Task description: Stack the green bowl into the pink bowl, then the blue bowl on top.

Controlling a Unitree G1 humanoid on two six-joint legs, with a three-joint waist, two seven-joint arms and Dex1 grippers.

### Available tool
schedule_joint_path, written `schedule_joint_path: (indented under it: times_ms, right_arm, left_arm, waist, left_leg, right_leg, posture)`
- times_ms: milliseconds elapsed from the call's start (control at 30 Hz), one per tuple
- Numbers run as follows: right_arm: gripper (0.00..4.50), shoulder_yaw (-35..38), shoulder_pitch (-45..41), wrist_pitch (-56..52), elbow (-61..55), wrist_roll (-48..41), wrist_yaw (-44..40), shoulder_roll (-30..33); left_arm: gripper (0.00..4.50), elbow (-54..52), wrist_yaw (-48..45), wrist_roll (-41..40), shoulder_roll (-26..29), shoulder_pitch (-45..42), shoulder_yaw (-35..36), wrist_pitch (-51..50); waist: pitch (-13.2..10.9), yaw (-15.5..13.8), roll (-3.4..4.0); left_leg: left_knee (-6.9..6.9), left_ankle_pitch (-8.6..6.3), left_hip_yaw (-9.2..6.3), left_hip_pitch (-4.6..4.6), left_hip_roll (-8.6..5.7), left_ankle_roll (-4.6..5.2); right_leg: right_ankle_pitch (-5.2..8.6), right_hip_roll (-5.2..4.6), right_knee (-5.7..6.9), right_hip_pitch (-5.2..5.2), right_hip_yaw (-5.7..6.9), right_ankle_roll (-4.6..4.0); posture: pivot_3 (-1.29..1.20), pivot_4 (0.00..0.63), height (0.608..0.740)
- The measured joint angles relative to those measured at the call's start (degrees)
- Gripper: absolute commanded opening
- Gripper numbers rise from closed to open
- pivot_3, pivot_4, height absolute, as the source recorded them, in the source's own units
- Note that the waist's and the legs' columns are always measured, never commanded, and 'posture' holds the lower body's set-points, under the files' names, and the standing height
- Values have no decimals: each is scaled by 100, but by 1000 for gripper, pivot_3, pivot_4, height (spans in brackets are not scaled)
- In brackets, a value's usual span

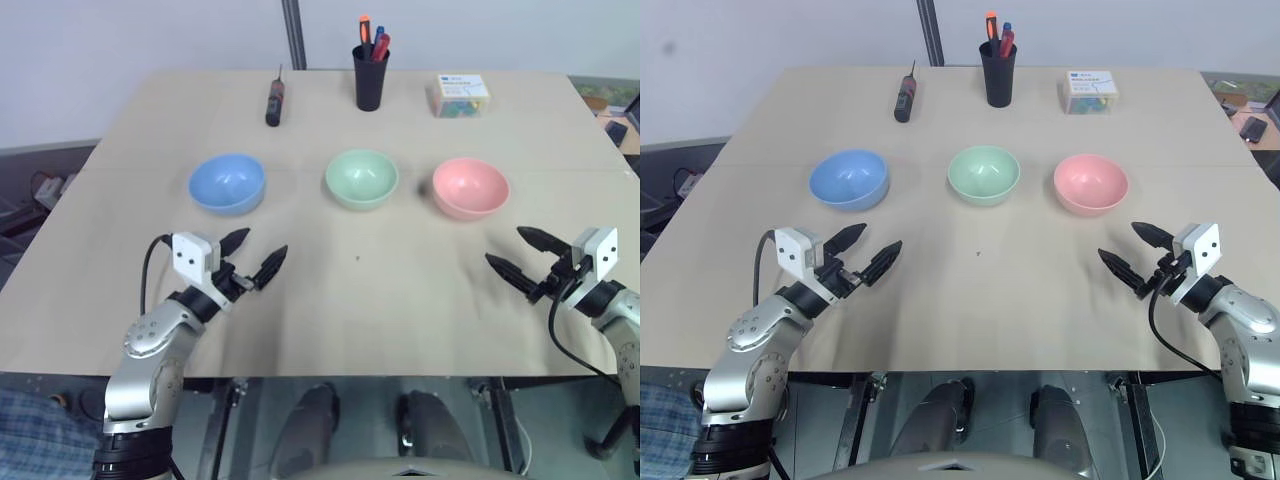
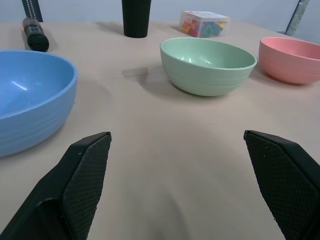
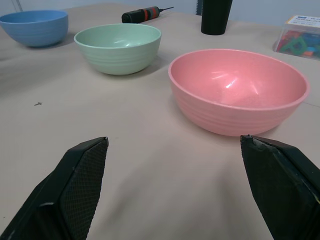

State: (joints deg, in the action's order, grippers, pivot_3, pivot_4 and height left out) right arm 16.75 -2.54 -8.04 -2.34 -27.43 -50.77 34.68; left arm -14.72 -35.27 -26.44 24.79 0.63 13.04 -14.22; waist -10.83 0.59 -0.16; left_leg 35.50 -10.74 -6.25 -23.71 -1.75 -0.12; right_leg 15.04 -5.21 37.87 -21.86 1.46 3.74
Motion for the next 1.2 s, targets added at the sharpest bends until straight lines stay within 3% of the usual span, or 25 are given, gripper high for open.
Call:
schedule_joint_path:
  times_ms: [867, 1033, 1200]
  right_arm:
    - [4435, -10, 9, 51, -54, 57, 172, -9]
    - [4435, -187, -454, -57, -218, 273, 365, 125]
    - [4435, -878, -1346, -191, -223, 1024, 395, 526]
  left_arm:
    - [4493, -51, -246, -130, 4, 59, -8, 81]
    - [4493, -64, -398, -313, -14, -44, -10, 103]
    - [4493, -238, -769, -807, -15, -30, -14, 27]
  waist:
    - [0, 1, 0]
    - [0, 17, 0]
    - [0, 20, 0]
  left_leg:
    - [-1, 0, 3, 0, 1, 0]
    - [-1, 0, 12, 1, 2, 0]
    - [-3, 0, 18, 0, 2, 0]
  right_leg:
    - [0, 0, 0, -1, -3, 0]
    - [-1, 1, 2, -6, -11, -1]
    - [-2, 1, 0, -10, -15, -2]
  posture:
    - [0, 150, 740]
    - [0, 150, 740]
    - [0, 150, 740]
